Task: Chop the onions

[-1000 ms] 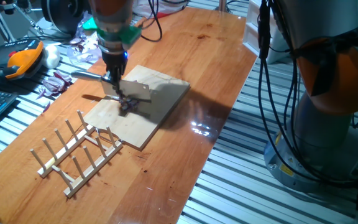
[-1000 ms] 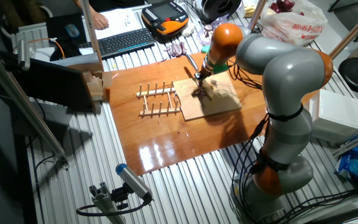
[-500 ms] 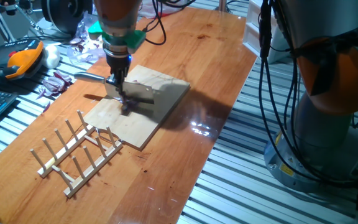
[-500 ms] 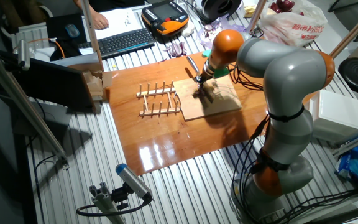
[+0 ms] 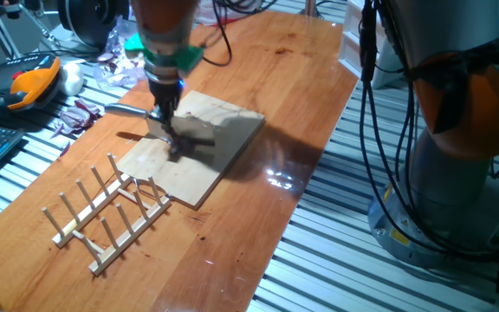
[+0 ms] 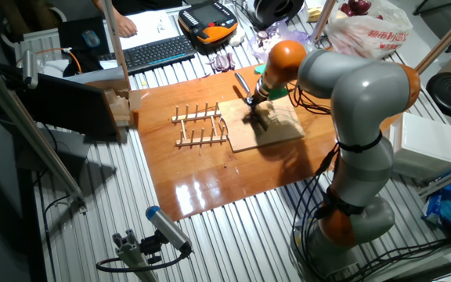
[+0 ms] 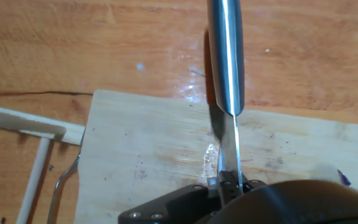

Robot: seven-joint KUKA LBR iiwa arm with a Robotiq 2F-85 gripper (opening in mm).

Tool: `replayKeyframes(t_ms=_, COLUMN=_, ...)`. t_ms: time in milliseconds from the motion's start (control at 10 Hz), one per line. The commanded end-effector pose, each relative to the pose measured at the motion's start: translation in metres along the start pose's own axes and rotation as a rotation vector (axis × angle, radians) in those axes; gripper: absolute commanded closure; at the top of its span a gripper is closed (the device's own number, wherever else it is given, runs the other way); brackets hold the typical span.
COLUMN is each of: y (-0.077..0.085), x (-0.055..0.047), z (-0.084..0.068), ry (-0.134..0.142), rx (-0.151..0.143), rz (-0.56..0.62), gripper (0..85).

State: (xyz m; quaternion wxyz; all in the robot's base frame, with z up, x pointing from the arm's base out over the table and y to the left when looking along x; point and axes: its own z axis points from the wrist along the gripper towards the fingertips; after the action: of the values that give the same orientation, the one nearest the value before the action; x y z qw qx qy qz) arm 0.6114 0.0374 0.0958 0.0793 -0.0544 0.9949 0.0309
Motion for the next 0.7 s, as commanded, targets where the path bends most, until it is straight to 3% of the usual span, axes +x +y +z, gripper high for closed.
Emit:
replayKeyframes(t_ms=0, y=-0.001, x=-0.006, z=-0.022, ry=0.007, rx=0.008, rz=0.001, gripper=85.0)
replayKeyframes(t_ms=200, y=-0.008, x=-0.007, z=-0.029, ry=0.009, rx=0.023, rz=-0.015, gripper=85.0)
replayKeyframes(t_ms=600, y=-0.005, x=0.002, z=-0.005, ry=-0.02, rx=0.005, rz=-0.006, gripper=85.0)
